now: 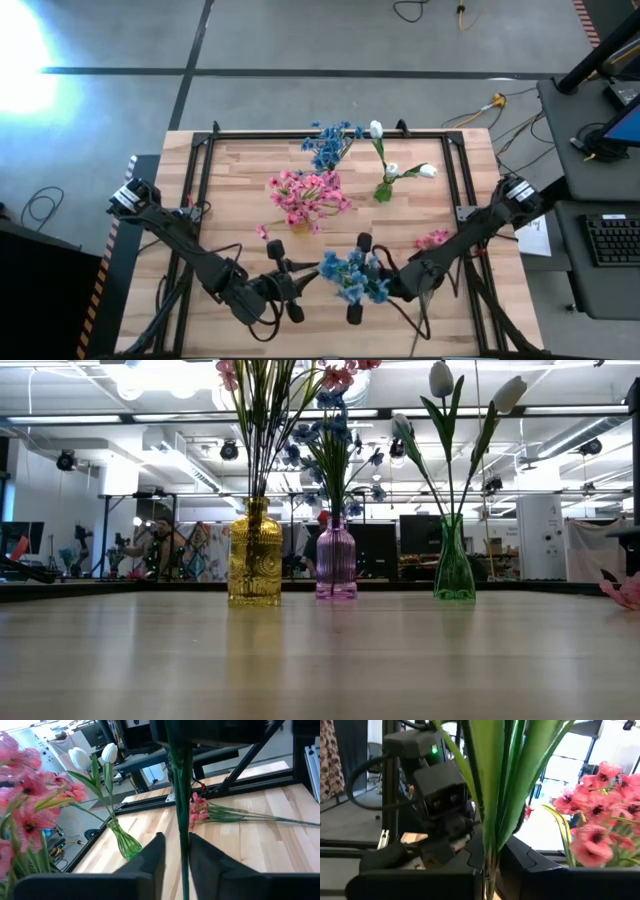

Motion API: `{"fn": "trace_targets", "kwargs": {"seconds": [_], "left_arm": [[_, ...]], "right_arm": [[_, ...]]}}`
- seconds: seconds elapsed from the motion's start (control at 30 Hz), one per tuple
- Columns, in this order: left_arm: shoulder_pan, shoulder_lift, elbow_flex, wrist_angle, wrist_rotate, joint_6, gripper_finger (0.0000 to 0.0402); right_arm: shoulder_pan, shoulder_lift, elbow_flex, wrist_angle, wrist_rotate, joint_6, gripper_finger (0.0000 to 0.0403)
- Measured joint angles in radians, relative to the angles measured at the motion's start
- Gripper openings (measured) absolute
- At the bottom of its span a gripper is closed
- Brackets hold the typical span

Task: Sort flowers into vase by color
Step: Put the blue flowers into the purple flower vase

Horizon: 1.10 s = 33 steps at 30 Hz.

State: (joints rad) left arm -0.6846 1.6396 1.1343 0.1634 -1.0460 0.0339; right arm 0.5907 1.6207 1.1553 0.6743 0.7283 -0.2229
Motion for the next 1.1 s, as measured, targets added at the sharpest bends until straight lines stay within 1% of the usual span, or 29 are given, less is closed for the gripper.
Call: {"fn": "trace_targets", "kwargs": {"seconds": [0.1, 0.2, 0.3, 0.4, 0.6, 0.77, 0.87, 0.93, 1.03, 1.1], "left_arm": [[-0.008, -0.013, 0.0, -0.012, -0.002, 0.0, 0.0096], [-0.022, -0.034, 0.0, -0.057, 0.008, -0.004, 0.0126], [-0.036, -0.064, 0.0, -0.11, 0.01, -0.026, 0.0147], [-0.044, -0.098, 0.0, -0.162, 0.012, -0.045, 0.0158], [-0.052, -0.175, 0.0, -0.25, 0.015, -0.054, 0.0158], [-0.068, -0.277, 0.0, -0.297, 0.118, -0.017, 0.015], [-0.082, -0.356, 0.0, -0.3, 0.13, 0.042, 0.0145], [-0.082, -0.414, 0.0, -0.296, 0.119, 0.089, 0.0142], [-0.075, -0.492, 0.0, -0.297, 0.056, 0.15, 0.0137], [-0.067, -0.538, 0.0, -0.297, 0.007, 0.195, 0.0134]], "right_arm": [[0.0, -0.056, 0.0, -0.111, 0.044, 0.052, 0.0027], [0.0, -0.127, 0.001, -0.276, 0.132, 0.105, 0.0027], [-0.005, -0.196, -0.001, -0.444, 0.233, 0.158, 0.0028], [-0.024, -0.252, -0.023, -0.535, 0.308, 0.192, 0.0028], [-0.119, -0.311, -0.126, -0.534, 0.319, 0.232, 0.0028], [-0.189, -0.332, -0.228, -0.498, 0.288, 0.297, 0.0028], [-0.197, -0.334, -0.275, -0.409, 0.267, 0.288, 0.0028], [-0.2, -0.335, -0.311, -0.327, 0.266, 0.264, 0.0028], [-0.212, -0.339, -0.358, -0.217, 0.267, 0.222, 0.0028], [-0.227, -0.35, -0.374, -0.189, 0.267, 0.202, 0.0028]]}}
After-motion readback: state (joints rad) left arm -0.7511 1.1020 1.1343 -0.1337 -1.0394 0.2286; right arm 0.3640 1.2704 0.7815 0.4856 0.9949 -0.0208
